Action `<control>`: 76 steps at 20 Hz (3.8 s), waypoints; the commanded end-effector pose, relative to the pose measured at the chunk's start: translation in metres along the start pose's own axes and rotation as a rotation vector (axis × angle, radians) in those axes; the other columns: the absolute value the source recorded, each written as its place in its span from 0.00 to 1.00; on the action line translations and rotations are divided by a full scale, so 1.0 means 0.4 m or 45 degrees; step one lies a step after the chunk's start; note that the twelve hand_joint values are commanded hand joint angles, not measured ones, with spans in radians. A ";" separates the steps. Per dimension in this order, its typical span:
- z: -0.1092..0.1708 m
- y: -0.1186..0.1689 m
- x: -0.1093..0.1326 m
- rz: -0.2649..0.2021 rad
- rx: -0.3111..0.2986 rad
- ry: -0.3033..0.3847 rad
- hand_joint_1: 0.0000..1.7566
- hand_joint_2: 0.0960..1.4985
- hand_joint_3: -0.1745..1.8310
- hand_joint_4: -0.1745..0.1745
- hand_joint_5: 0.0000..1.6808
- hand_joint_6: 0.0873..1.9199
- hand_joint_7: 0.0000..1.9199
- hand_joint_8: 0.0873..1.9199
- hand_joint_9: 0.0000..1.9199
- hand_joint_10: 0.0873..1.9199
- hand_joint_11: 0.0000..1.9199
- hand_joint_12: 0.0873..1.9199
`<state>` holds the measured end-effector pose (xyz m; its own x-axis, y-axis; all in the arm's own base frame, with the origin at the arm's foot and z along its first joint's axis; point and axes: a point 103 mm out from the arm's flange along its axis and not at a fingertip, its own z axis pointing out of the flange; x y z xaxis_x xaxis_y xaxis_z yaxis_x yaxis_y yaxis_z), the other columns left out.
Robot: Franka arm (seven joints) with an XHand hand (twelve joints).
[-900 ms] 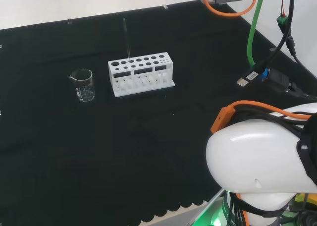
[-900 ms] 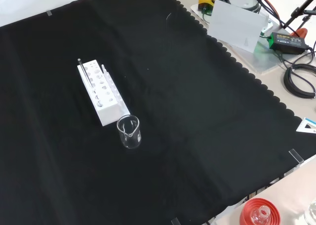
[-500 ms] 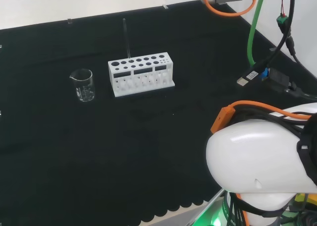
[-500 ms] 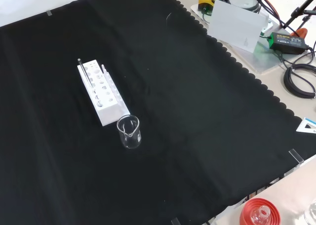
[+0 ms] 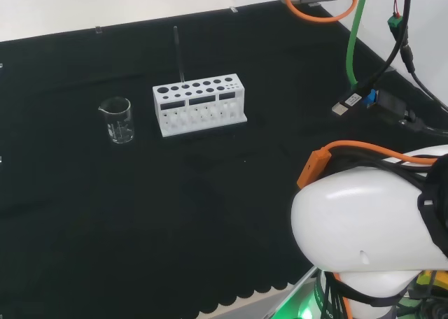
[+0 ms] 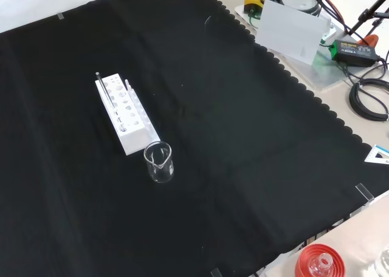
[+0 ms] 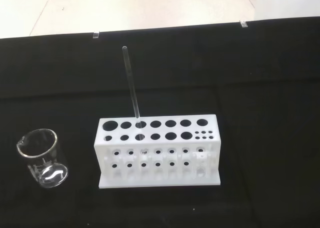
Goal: Take the glass rod from the white test tube rack.
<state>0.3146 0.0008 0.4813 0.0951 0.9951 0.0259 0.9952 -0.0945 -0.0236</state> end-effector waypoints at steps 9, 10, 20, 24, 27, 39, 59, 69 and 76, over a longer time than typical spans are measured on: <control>0.001 0.095 0.037 -0.075 0.052 -0.037 0.18 0.59 0.21 0.60 0.04 0.00 0.00 0.17 0.00 0.41 0.00 0.75; 0.000 0.110 0.042 -0.078 0.058 -0.036 0.18 0.59 0.21 0.60 0.04 0.00 0.00 0.17 0.00 0.41 0.00 0.76; 0.014 0.220 0.075 -0.118 0.062 -0.012 0.19 0.58 0.22 0.59 0.07 0.00 0.00 0.27 0.02 0.46 0.00 0.79; 0.027 0.260 0.084 -0.131 0.082 -0.006 0.20 0.58 0.22 0.59 0.09 0.00 0.02 0.30 0.04 0.45 0.02 0.79; 0.037 0.289 0.087 -0.143 0.089 0.005 0.20 0.58 0.22 0.58 0.10 0.00 0.02 0.31 0.06 0.45 0.03 0.78; 0.097 0.396 0.114 -0.197 0.172 -0.002 0.24 0.59 0.22 0.57 0.13 0.00 0.07 0.35 0.12 0.44 0.05 0.76; 0.205 0.544 0.146 -0.238 0.246 -0.043 0.25 0.57 0.23 0.71 0.11 0.00 0.00 0.37 0.08 0.51 0.04 0.78; 0.286 0.618 0.149 -0.288 0.271 -0.019 0.26 0.55 0.23 0.71 0.11 0.00 0.01 0.38 0.10 0.52 0.06 0.78; 0.329 0.667 0.148 -0.322 0.304 -0.024 0.27 0.55 0.23 0.69 0.12 0.00 0.02 0.38 0.12 0.51 0.08 0.77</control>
<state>0.5690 0.0426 0.3555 -0.1379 0.9895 0.0428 0.9587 0.1442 -0.2453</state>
